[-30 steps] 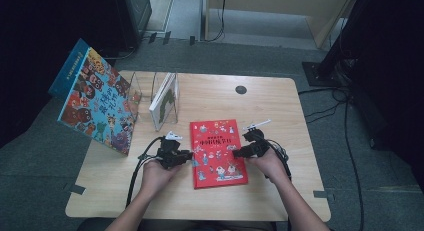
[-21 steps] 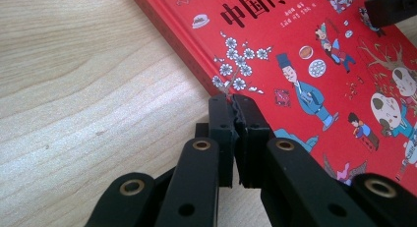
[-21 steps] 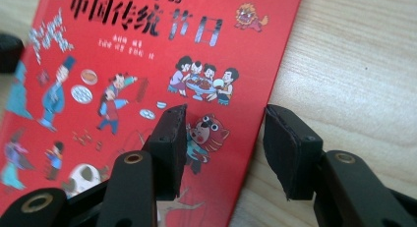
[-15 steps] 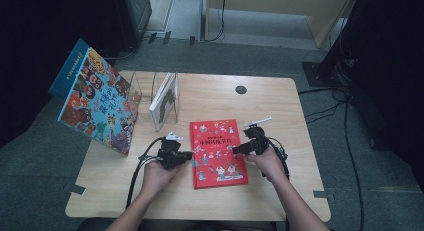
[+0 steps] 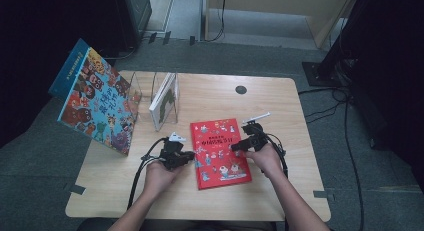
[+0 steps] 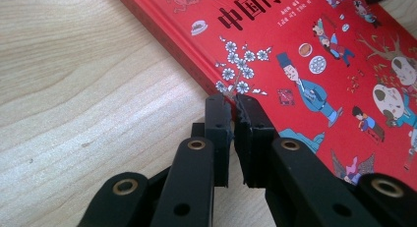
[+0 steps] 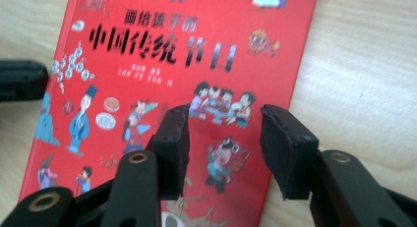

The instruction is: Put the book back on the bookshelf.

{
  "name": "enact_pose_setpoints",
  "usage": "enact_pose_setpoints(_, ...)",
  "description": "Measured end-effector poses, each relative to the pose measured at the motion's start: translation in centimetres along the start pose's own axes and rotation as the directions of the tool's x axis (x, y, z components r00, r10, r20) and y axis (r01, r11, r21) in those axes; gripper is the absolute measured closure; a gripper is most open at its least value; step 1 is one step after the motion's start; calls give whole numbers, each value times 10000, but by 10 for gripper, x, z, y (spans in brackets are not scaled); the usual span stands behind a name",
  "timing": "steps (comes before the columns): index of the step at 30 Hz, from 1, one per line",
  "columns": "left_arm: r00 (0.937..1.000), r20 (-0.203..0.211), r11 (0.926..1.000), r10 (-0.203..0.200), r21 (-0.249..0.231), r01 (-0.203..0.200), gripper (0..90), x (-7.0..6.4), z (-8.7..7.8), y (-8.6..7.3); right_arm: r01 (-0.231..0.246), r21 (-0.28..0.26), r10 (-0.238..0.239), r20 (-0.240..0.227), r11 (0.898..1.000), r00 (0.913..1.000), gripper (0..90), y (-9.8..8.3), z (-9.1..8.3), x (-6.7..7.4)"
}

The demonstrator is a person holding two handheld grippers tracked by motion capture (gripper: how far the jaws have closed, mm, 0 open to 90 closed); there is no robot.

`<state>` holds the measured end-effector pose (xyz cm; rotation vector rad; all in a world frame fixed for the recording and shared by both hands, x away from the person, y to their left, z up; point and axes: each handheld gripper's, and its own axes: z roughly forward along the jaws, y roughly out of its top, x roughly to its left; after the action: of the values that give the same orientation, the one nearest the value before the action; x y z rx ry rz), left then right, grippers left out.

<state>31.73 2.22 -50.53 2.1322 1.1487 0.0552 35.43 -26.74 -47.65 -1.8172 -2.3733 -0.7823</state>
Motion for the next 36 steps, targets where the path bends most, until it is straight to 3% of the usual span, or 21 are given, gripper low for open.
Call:
enact_pose_setpoints(6,10000,-22,10000,-11,-11,11,864,0,0,0,10,144,-16,450,9999,9990,537,7,1,0)
enact_pose_setpoints(19,9997,134,9997,-225,112,224,900,1,1,1,-82,763,16,864,9970,9963,508,14,8,-1)
enact_pose_setpoints(21,9989,208,9990,-423,175,419,900,2,1,1,-161,839,90,839,9963,9964,508,15,10,-2)
enact_pose_setpoints(36,9986,-4,9986,-536,30,536,900,1,2,2,-1129,887,1093,440,9896,9930,558,14,8,-8)
